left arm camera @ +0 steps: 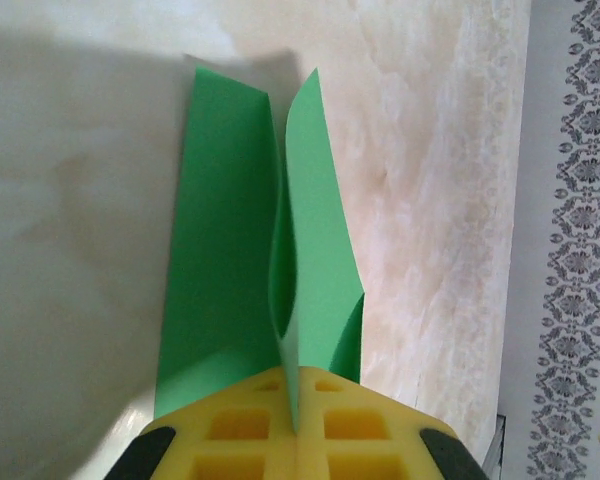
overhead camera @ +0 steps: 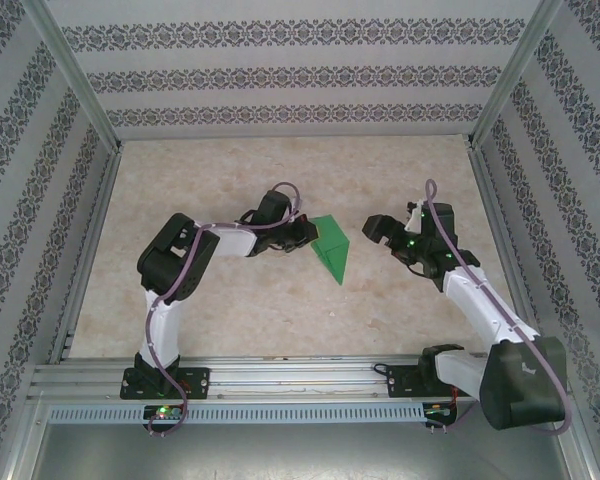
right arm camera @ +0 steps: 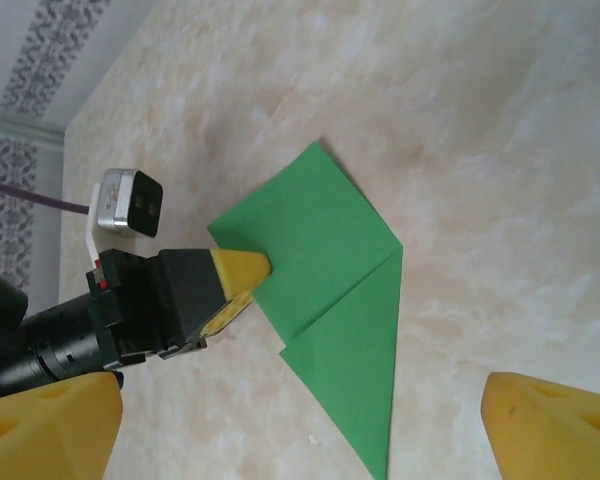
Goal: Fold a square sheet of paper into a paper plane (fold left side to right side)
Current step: Fold the wing for the fifth time at the center of the table.
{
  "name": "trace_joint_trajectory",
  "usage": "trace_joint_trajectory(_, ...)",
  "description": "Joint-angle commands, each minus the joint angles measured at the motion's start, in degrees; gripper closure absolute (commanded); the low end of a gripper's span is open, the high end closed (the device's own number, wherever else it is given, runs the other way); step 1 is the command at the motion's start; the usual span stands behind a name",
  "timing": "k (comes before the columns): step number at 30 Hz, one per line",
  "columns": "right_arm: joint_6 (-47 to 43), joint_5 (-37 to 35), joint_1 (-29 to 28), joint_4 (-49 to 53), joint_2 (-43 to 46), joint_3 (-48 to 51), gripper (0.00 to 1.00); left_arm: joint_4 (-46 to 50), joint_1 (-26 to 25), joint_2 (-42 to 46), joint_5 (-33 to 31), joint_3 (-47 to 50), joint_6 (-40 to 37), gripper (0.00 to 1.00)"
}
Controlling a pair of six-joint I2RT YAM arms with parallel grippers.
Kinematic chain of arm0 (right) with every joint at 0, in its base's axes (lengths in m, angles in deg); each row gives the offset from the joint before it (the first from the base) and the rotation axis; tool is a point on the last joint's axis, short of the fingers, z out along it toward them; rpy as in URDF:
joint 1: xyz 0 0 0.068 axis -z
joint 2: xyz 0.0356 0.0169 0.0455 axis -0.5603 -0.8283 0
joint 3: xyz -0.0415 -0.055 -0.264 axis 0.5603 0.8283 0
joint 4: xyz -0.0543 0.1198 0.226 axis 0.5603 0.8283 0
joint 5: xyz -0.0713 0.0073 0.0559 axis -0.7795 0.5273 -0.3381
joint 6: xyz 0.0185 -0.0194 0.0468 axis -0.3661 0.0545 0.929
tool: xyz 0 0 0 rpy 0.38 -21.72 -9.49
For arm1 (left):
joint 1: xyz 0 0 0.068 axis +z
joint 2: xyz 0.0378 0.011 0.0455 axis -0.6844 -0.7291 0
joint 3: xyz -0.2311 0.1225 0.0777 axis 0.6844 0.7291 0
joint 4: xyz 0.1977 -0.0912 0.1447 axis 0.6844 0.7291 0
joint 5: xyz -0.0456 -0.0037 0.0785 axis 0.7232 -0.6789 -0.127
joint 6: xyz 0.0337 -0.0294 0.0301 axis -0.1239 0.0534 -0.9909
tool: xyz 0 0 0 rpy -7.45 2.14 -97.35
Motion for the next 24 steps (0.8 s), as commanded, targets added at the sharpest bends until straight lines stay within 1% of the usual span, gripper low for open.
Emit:
trace_joint_trajectory(1, -6.3, 9.3, 0.4, -0.2, -3.1, -2.1, 0.09, -4.8, 2.3, 6.3, 2.9, 4.0, -3.8, 1.0)
trace_joint_trajectory(3, -8.5, 13.1, 0.3, -0.2, -5.4, -3.2, 0.1, -5.1, 3.6, 9.2, 4.8, 6.6, -5.8, 1.0)
trace_joint_trajectory(5, -10.7, 16.1, -0.2, -0.3, -8.0, -4.1, 0.1, -6.6, 5.0, 12.1, 8.1, 9.5, -7.3, 1.0)
trace_joint_trajectory(9, -14.9, 19.9, -2.3, -0.4, -13.5, -6.1, 0.1, -9.6, 7.5, 15.8, 15.8, 13.9, -8.9, 1.0)
trace_joint_trajectory(13, -16.9, 22.2, -4.7, -3.2, -19.3, -7.9, 0.1, -7.7, 8.2, 19.1, 21.5, 16.1, -12.1, 1.0)
trace_joint_trajectory(19, -17.4, 27.2, -8.5, -7.6, -27.4, -12.2, 0.13, -8.5, 8.5, 20.2, 26.2, 17.6, -12.2, 1.0)
trace_joint_trajectory(24, -16.3, 30.2, -10.9, -10.1, -31.9, -15.1, 0.16, -8.2, 8.4, 19.1, 26.2, 18.0, -11.9, 1.0)
